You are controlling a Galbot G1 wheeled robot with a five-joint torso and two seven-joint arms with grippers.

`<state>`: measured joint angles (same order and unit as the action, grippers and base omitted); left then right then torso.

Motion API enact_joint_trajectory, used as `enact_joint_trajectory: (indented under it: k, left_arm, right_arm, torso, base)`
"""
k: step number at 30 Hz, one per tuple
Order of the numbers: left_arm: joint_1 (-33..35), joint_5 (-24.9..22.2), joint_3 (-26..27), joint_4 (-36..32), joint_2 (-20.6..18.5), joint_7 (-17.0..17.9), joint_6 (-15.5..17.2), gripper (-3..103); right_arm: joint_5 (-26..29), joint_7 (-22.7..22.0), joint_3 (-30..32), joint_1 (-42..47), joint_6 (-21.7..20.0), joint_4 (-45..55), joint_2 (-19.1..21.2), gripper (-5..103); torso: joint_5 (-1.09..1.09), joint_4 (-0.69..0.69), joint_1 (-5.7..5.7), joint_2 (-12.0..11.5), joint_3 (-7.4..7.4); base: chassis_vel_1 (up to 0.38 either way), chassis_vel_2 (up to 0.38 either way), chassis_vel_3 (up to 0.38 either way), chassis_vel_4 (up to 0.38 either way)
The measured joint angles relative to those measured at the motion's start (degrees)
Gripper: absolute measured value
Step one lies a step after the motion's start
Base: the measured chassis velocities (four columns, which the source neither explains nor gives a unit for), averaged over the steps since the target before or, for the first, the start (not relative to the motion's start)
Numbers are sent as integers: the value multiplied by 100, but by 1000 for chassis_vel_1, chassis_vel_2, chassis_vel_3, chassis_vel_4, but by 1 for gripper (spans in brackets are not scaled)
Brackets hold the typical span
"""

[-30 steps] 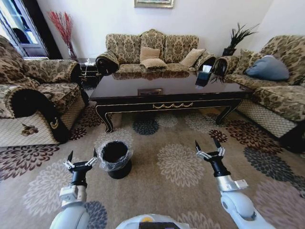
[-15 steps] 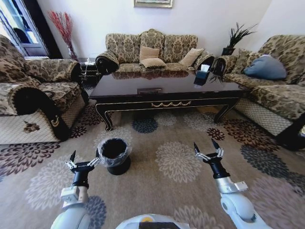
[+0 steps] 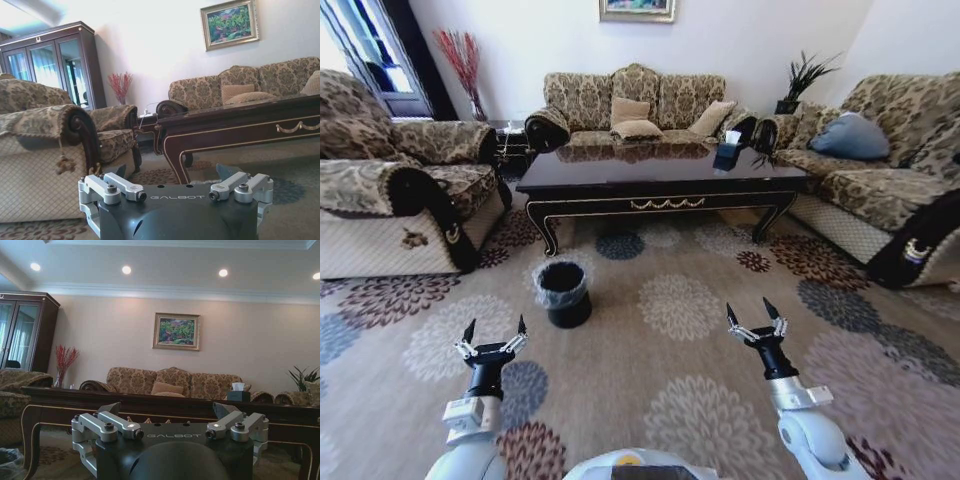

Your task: Move to the front of the table and pick up the trash from the floor, then place it into the trash bin.

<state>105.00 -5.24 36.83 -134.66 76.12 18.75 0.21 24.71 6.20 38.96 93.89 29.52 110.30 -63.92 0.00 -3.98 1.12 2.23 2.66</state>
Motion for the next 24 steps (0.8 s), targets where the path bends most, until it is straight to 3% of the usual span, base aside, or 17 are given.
enact_joint_trajectory:
  k: [24]
  left_arm:
    - [-183, -52, 21, 173, 12, 6, -18, 100]
  right_arm:
    - [29, -23, -11, -174, 14, -213, 49, 100]
  torso:
    - [0, 1, 1, 0, 0]
  base:
    - [232, -281, -235, 286]
